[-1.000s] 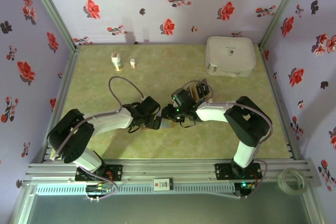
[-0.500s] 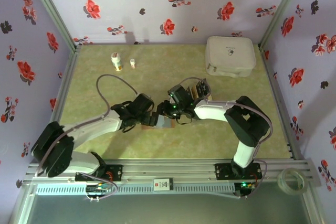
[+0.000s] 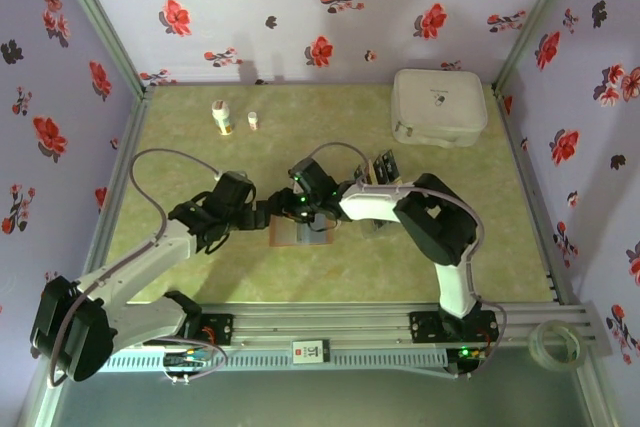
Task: Put the credit cards into the card holder
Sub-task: Flip over the card slot on the card holder.
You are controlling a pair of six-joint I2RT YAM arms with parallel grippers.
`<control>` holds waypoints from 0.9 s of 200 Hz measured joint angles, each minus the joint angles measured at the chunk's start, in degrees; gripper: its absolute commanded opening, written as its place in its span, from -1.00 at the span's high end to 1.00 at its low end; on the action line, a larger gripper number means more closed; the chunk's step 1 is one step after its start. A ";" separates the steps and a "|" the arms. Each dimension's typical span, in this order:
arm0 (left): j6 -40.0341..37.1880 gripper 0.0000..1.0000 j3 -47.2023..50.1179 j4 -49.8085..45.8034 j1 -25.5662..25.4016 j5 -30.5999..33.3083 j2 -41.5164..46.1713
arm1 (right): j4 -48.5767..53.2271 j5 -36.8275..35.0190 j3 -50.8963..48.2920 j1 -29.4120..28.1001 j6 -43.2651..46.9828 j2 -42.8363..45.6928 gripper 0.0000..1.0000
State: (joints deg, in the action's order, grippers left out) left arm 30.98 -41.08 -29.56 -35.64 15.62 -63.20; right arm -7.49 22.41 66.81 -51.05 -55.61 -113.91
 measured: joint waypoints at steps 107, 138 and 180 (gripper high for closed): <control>0.15 -0.99 0.76 1.95 0.31 -1.07 -1.86 | 8.39 -1.31 0.44 2.89 5.44 7.93 0.06; 0.17 -0.99 0.76 3.21 0.35 -1.73 -4.44 | 17.42 -5.49 0.46 7.30 11.63 16.37 0.06; 0.63 -0.99 0.76 4.96 0.42 -3.06 -8.24 | 35.76 -18.18 4.57 11.72 23.26 19.61 0.20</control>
State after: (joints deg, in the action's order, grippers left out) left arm 31.62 -40.32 -24.60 -35.22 12.56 -71.44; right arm 28.27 4.23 71.37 -39.33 -32.36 -94.30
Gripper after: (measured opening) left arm 0.997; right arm 0.430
